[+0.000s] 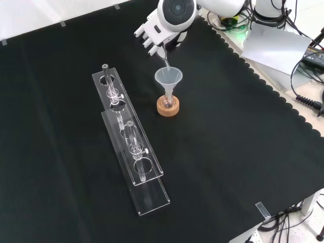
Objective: Pour all the NaCl from the weighing funnel into the round-bottom flask.
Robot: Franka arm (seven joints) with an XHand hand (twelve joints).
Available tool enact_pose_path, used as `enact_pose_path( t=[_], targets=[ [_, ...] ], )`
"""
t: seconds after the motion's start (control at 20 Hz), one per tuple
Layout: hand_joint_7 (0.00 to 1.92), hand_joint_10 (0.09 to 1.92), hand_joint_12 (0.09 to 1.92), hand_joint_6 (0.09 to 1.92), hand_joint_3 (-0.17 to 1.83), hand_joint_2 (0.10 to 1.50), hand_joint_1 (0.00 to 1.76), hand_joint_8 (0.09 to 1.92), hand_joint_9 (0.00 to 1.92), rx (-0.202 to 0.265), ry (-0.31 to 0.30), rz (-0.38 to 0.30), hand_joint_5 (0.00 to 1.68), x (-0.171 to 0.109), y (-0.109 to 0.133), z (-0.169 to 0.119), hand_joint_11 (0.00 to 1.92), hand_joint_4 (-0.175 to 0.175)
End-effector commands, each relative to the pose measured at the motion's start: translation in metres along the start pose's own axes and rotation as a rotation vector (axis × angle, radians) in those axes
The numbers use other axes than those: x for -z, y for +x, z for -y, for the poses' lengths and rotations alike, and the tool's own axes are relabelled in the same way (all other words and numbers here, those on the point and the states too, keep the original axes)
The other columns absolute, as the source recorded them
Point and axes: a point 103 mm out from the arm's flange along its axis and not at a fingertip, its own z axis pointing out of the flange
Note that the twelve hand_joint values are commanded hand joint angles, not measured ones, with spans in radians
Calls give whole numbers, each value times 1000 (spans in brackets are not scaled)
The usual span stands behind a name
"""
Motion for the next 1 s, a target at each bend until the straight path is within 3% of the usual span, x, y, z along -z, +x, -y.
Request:
enact_pose_path(
  t=[0.05, 1.0],
  targets=[
    [832, 408, 1211, 967, 711, 704, 1079, 663, 1073, 2, -8, 36, 1117, 7, 5, 0, 629, 175],
    [831, 407, 1211, 968, 718, 700, 1080, 662, 1072, 15, -34, 137, 1118, 20, 12, -3, 630, 175]
  ],
)
